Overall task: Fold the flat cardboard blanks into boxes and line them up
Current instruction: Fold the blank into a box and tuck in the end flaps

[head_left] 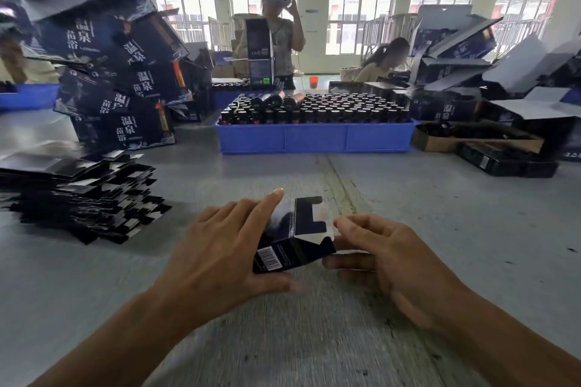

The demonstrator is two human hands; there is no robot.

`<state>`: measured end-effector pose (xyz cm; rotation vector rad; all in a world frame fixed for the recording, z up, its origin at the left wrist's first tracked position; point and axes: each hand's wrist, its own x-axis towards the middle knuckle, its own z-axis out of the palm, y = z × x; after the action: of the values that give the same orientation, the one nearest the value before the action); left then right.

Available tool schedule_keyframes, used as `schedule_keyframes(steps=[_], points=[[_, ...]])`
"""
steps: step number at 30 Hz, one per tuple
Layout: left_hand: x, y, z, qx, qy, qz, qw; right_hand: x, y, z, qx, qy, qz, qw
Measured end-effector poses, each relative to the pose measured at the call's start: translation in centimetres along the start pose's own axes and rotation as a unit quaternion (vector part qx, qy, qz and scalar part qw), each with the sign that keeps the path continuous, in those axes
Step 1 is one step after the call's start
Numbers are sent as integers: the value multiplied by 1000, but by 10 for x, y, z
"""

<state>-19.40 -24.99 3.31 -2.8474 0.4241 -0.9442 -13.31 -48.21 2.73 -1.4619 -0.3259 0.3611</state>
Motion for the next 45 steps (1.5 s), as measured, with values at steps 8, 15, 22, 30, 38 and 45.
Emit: schedule_keyframes(steps=[8, 15, 22, 30, 38, 45], points=[[-2, 8, 0, -27, 22, -17, 999, -3, 0, 2, 9, -29, -21, 999], [-3, 15, 4, -56, 56, -5, 997, -9, 1, 3, -64, 2, -108, 992], [-1, 16, 4, -57, 68, 7, 996, -15, 0, 7, -167, -12, -150, 974], [-3, 12, 7, -61, 91, 75, 991, -17, -1, 14, -207, -43, -163, 964], [-2, 14, 3, -88, 101, 70, 989, -20, -3, 13, -224, -24, -214, 951], [1, 16, -2, -51, 97, 67, 992, -21, -4, 11, -265, 37, -258, 928]])
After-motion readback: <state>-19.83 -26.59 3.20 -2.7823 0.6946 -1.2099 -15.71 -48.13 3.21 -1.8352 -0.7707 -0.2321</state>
